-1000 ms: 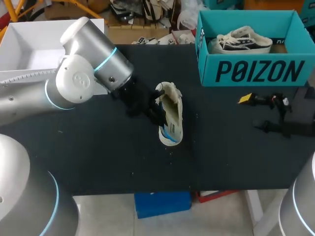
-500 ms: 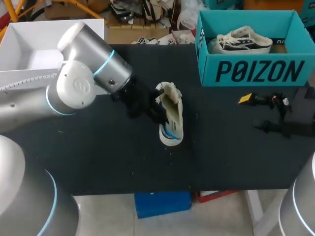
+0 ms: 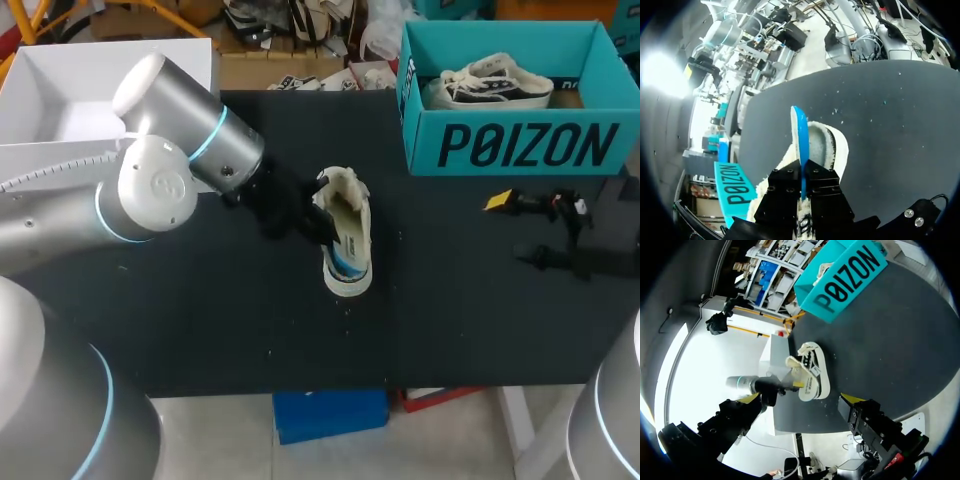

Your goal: Take the shoe out of the shoebox, open the shoe tongue, remove and reinsert the insole, then place the shoe into the shoebox

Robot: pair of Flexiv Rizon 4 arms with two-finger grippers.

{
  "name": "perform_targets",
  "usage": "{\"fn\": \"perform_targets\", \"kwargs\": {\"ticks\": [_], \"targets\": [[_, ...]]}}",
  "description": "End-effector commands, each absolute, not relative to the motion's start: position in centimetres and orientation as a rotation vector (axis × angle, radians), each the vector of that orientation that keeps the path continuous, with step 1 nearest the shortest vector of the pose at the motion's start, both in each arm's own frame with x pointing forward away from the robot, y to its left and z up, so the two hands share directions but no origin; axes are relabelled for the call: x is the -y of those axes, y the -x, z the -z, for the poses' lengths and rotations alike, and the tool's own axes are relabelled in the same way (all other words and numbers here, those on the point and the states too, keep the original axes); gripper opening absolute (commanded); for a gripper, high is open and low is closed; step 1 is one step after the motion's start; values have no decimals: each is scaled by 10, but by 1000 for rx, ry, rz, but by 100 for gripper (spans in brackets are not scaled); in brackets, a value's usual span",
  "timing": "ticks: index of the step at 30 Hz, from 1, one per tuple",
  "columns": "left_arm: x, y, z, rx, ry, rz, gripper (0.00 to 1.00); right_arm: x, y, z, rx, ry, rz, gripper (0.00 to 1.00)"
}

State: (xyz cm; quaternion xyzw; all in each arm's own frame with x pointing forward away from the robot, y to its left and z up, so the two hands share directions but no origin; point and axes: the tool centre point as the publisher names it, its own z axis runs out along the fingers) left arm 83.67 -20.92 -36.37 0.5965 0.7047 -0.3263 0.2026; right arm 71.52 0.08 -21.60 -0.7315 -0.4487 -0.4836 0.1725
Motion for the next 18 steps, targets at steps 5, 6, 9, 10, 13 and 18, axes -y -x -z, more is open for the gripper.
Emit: {"fn": "perform_targets", "kwargs": {"ticks": [5, 6, 9, 10, 13, 18], "targets": [[215, -848, 372, -1989, -1624, 870, 0, -2, -717, 216, 1273, 2079, 1369, 100], [215, -849, 371, -1989, -1620, 873, 0, -2, -717, 216, 1273, 2079, 1369, 100], [217, -846, 366, -1983, -1611, 876, 43, -2, -717, 216, 1273, 2079, 1369, 100], [217, -844, 364, -1978, -1613, 881, 48, -2, -717, 216, 1273, 2079, 1369, 100], [215, -837, 359, -1961, -1618, 902, 60, -2, -717, 216, 1273, 2079, 1369, 100], [211, -827, 361, -1964, -1628, 921, 46, -2, -717, 216, 1273, 2079, 1369, 100]]}}
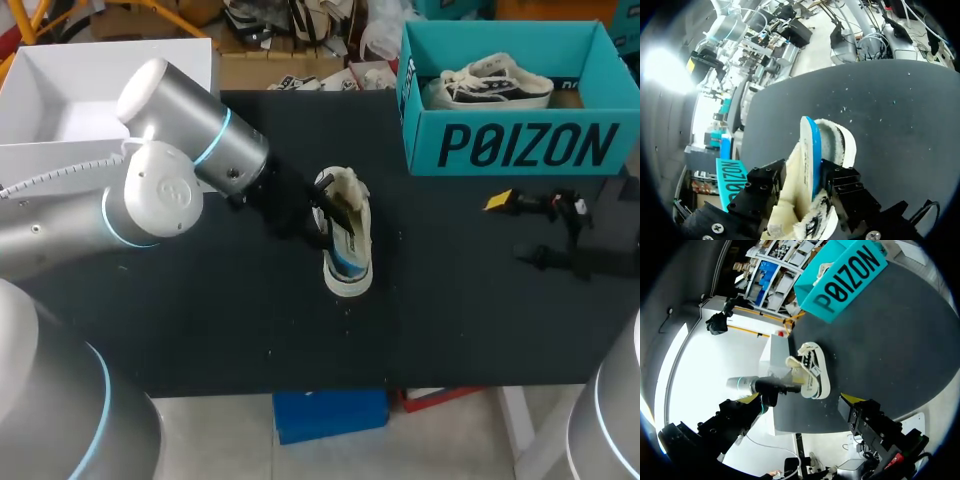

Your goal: Take the shoe out of the shoebox, open the shoe tongue, remove and reinsert the insole, then place the shoe into the shoebox

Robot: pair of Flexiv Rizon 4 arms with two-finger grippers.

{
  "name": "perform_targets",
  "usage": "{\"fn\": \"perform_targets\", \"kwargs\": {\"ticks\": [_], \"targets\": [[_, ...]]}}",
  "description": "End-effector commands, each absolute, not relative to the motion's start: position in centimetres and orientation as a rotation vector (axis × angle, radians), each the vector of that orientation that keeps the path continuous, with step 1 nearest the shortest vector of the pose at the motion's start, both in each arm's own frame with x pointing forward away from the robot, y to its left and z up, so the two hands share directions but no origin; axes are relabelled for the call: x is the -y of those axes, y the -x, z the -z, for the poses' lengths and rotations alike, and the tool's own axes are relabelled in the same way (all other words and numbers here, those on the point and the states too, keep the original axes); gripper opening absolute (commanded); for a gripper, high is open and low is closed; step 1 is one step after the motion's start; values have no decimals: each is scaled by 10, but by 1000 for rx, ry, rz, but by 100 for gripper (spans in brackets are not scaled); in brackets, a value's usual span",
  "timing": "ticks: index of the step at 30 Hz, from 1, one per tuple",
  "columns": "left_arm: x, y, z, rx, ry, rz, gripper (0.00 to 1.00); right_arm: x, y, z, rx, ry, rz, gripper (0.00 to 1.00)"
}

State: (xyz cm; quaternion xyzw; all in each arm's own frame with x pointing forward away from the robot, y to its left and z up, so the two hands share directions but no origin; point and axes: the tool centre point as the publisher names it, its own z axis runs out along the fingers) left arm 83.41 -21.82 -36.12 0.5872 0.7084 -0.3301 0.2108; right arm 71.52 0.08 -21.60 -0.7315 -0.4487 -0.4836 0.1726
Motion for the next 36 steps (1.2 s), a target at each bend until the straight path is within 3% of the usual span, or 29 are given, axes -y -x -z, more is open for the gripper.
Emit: {"fn": "perform_targets", "kwargs": {"ticks": [1, 5, 9, 11, 15, 34, 36], "targets": [[211, -824, 361, -1963, -1626, 933, 44, -2, -717, 216, 1273, 2079, 1369, 100], [212, -817, 358, -1951, -1627, 969, 38, -2, -717, 216, 1273, 2079, 1369, 100], [214, -813, 359, -1946, -1652, 979, 24, -2, -717, 216, 1273, 2079, 1369, 100], [215, -811, 360, -1946, -1675, 986, 12, -2, -717, 216, 1273, 2079, 1369, 100], [216, -809, 364, -1961, -1694, 998, 0, -2, -717, 216, 1273, 2079, 1369, 100], [220, -829, 379, -2062, -1559, 906, 0, -2, -717, 216, 1273, 2079, 1369, 100], [222, -826, 379, -2067, -1585, 906, 36, -2, -717, 216, 1273, 2079, 1369, 100]]}}
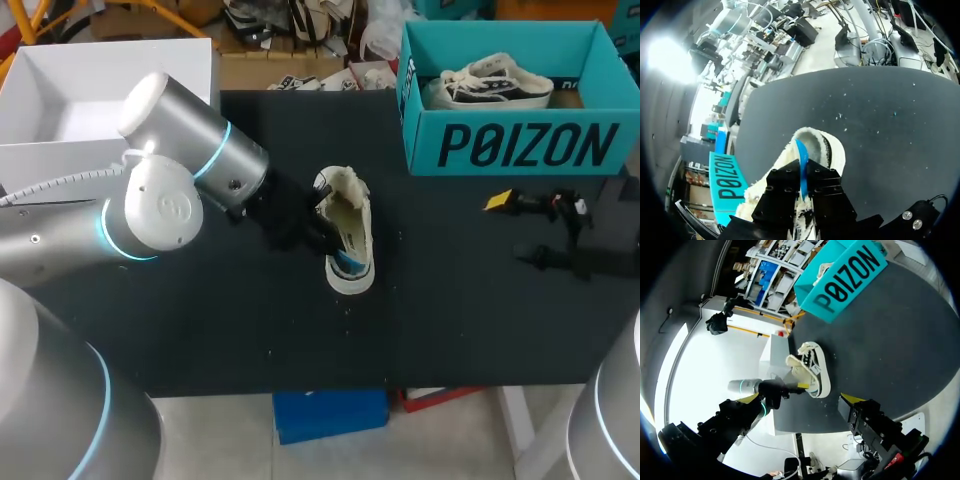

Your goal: Take the shoe out of the shoebox, open the shoe tongue, remove and reinsert the insole, then place the shoe into the shoebox

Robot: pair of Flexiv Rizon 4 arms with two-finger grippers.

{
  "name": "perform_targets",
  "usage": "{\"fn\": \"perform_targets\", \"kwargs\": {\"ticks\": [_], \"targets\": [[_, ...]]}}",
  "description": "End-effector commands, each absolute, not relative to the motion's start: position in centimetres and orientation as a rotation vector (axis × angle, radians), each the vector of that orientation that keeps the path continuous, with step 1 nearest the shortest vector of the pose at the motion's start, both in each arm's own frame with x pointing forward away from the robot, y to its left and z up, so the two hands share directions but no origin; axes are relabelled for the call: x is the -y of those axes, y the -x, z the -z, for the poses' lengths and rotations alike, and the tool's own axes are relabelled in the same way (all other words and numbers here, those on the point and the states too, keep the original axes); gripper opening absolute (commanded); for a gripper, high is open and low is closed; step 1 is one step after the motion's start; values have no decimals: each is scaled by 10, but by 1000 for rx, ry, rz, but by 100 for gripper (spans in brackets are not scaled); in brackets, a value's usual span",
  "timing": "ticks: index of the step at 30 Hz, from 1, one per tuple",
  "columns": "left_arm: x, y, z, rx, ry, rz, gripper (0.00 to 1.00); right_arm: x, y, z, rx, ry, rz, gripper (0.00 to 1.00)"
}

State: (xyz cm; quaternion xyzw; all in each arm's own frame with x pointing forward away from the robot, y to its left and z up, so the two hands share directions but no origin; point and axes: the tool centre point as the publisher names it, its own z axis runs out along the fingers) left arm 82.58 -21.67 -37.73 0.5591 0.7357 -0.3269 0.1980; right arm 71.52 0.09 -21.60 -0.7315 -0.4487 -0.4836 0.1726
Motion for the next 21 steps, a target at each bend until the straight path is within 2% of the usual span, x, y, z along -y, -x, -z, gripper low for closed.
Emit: {"fn": "perform_targets", "kwargs": {"ticks": [1, 3, 4, 6, 9, 12, 13, 15, 17, 21], "targets": [[222, -825, 379, -2068, -1593, 905, 47, -2, -717, 216, 1273, 2079, 1369, 100], [220, -821, 374, -2058, -1609, 919, 79, -2, -717, 216, 1273, 2079, 1369, 100], [217, -820, 370, -2056, -1611, 921, 92, -2, -717, 216, 1273, 2079, 1369, 100], [209, -818, 361, -2043, -1628, 909, 100, -2, -717, 216, 1273, 2079, 1369, 100], [197, -816, 343, -2022, -1629, 898, 97, -2, -717, 216, 1273, 2079, 1369, 100], [191, -816, 331, -2005, -1626, 879, 74, -2, -717, 216, 1273, 2079, 1369, 100], [191, -817, 330, -2001, -1637, 859, 56, -2, -717, 216, 1273, 2079, 1369, 100], [192, -818, 331, -2017, -1669, 784, 35, -2, -717, 216, 1273, 2079, 1369, 100], [196, -819, 337, -2040, -1700, 675, 0, -2, -717, 216, 1273, 2079, 1369, 100], [204, -818, 350, -2070, -1765, 549, 0, -2, -717, 216, 1273, 2079, 1369, 100]]}}
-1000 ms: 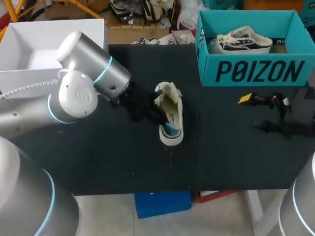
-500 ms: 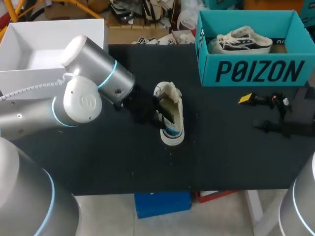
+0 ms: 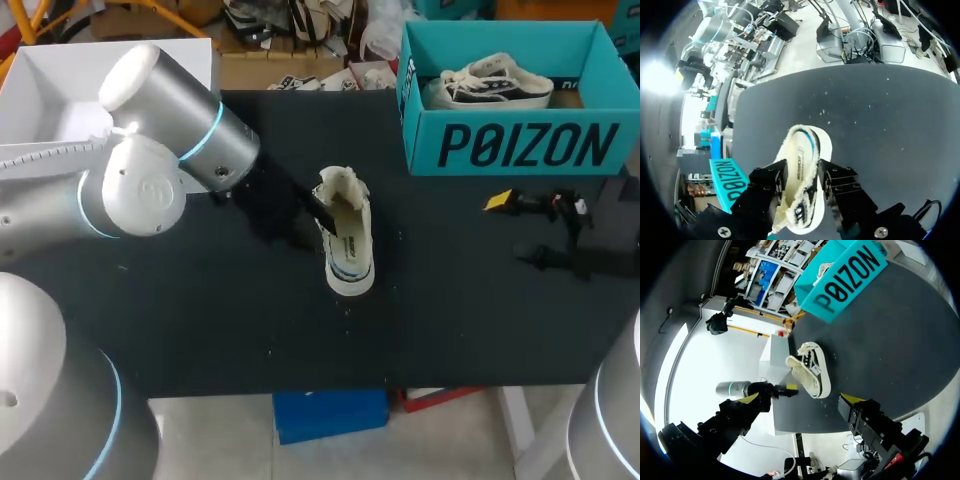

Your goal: Take the shoe out of the shoebox, open the shoe tongue, remove and reinsert the insole, then place the shoe into the shoebox

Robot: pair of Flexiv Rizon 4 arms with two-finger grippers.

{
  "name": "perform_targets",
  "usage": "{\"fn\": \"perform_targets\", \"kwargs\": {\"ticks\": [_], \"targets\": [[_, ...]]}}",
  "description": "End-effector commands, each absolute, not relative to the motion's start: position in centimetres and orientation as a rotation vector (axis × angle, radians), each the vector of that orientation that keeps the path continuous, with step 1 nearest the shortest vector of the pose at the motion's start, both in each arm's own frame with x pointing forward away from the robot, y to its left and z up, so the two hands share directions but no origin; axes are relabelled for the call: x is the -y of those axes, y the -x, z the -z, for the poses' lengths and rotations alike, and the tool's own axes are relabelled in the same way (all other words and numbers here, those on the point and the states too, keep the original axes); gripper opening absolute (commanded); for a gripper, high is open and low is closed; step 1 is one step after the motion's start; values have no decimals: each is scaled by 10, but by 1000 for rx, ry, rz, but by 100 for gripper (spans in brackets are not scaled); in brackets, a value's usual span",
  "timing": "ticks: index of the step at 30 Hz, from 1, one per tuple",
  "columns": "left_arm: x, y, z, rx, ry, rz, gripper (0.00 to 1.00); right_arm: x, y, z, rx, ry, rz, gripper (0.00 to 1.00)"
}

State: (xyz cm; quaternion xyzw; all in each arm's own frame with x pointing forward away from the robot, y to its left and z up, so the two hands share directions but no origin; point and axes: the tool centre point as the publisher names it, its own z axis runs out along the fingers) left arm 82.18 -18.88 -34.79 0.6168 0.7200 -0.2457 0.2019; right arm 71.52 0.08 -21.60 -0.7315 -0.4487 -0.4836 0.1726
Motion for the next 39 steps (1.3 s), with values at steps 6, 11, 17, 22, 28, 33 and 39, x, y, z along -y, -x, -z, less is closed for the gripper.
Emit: {"fn": "perform_targets", "kwargs": {"ticks": [6, 11, 17, 22, 28, 33, 39], "targets": [[212, -821, 363, -2098, -1815, 372, 0, -2, -717, 216, 1273, 2079, 1369, 100], [216, -822, 375, -2115, -1843, 301, 0, -2, -717, 216, 1273, 2079, 1369, 100], [218, -826, 388, -2133, -1853, 258, 0, -2, -717, 216, 1273, 2079, 1369, 100], [219, -828, 399, -2148, -1856, 246, 0, -2, -717, 216, 1273, 2079, 1369, 100], [220, -830, 409, -2164, -1860, 248, 0, -2, -717, 216, 1273, 2079, 1369, 100], [221, -831, 410, -2157, -1871, 204, 0, -2, -717, 216, 1273, 2079, 1369, 100], [213, -828, 381, -2114, -1793, 282, 0, -2, -717, 216, 1273, 2079, 1369, 100]]}}
